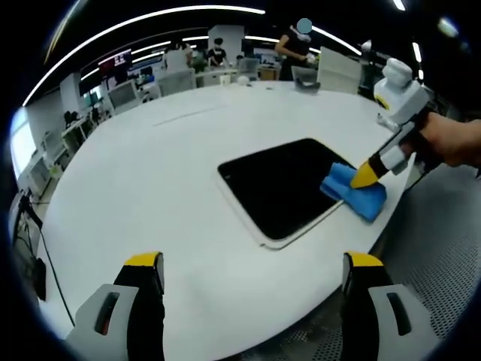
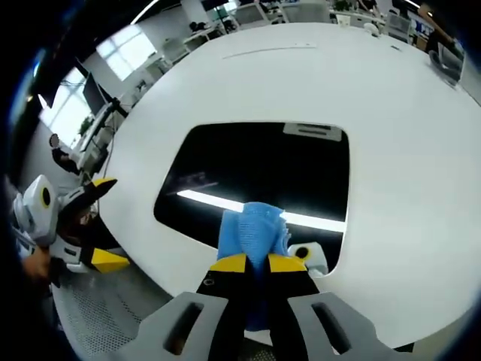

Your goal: Wipe the mirror surface with the cleaning cloth until all visible marks leave the cleaned area.

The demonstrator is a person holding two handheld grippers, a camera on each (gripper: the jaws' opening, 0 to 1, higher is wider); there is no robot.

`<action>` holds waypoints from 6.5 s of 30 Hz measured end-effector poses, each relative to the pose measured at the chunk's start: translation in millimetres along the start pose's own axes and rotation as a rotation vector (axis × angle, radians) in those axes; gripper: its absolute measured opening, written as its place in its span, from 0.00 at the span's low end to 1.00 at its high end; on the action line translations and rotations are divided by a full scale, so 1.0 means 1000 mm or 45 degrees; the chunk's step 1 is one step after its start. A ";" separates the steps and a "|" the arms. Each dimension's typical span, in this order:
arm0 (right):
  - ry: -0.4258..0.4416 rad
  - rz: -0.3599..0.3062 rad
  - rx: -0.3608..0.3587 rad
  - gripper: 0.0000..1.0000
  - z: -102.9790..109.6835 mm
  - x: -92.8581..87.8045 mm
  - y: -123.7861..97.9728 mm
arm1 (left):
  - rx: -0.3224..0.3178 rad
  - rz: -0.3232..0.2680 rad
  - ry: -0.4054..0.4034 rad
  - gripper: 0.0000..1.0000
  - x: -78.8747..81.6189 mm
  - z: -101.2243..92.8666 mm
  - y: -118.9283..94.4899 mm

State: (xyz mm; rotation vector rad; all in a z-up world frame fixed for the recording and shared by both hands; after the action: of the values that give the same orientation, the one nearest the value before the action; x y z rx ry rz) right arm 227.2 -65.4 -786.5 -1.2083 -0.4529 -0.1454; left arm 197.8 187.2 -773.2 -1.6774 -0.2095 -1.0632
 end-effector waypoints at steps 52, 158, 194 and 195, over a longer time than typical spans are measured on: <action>0.011 0.026 -0.006 0.02 -0.019 -0.003 -0.008 | 0.009 -0.014 -0.014 0.99 0.001 0.002 0.000; 0.039 0.043 -0.125 0.02 -0.072 0.082 0.017 | 0.012 -0.029 -0.035 0.99 0.001 -0.004 -0.001; 0.047 0.010 -0.189 0.02 -0.087 0.125 0.034 | 0.011 -0.046 -0.046 0.99 0.004 0.000 0.000; 0.042 0.010 -0.191 0.02 -0.087 0.125 0.034 | 0.012 -0.045 -0.045 0.99 0.004 0.000 0.000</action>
State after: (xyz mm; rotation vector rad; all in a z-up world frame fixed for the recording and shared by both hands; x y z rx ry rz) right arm 374.6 -117.7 -788.5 -1.3530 -0.4139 -0.1953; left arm 199.8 185.9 -770.5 -1.6902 -0.2673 -1.0576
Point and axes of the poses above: the point that each gripper's makers call its tool centre point, and the gripper's own axes: y roughly forward along the fingers, z roughly to its left, x roughly out of its top, the point moved 8 cm from there along -y, roughly backward along the fingers, and after that the axes turned 1 degree about y, right-handed, at the moved point
